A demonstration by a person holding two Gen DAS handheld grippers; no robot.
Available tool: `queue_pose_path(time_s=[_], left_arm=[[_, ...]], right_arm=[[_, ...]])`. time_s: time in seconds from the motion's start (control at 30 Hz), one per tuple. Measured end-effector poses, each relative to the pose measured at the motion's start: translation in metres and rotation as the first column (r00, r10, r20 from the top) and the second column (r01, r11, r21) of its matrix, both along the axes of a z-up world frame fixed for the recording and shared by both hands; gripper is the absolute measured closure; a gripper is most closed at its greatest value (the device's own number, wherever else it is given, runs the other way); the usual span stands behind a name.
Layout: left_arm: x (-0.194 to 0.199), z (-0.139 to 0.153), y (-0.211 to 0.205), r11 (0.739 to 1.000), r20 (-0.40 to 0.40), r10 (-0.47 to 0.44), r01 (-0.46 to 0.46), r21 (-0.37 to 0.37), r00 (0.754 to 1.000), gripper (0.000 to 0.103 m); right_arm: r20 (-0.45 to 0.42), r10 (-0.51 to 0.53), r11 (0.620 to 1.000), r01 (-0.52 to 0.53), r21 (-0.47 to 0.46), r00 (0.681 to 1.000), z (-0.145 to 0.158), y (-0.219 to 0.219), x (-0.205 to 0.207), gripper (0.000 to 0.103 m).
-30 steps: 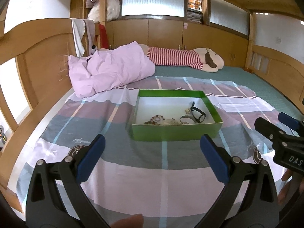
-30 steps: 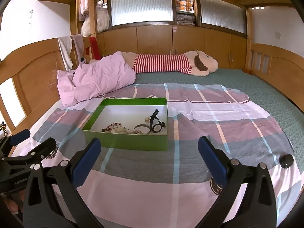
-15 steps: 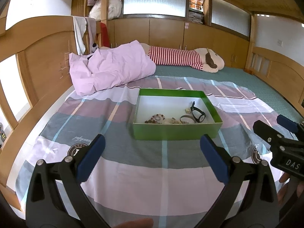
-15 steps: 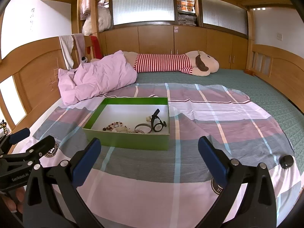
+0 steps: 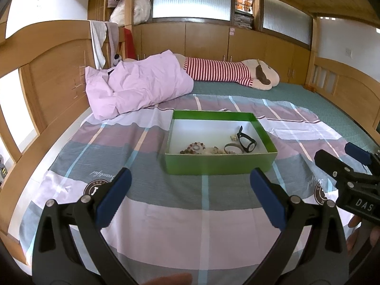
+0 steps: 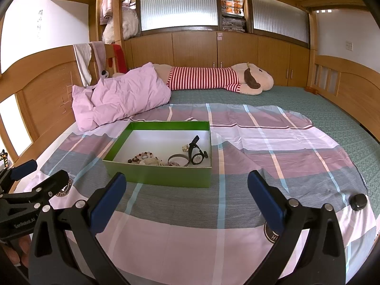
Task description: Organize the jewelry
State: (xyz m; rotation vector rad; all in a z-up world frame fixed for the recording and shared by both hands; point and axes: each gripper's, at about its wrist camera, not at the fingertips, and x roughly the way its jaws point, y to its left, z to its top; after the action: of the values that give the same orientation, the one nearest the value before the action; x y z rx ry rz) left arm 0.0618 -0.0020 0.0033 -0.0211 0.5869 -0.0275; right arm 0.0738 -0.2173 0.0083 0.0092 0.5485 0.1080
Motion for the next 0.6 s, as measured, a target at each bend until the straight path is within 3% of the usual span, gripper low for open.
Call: queue_pose_path(time_s=[0.6], left_arm=[[0.0004, 0.0006, -0.002, 1.0, 0.001, -0.004, 0.004, -0.005, 1.0, 0.004]], right_arm=[[0.001, 0.0, 1.0, 0.0, -0.002, 1.0, -0.0005, 0.0, 0.0012, 0.003]])
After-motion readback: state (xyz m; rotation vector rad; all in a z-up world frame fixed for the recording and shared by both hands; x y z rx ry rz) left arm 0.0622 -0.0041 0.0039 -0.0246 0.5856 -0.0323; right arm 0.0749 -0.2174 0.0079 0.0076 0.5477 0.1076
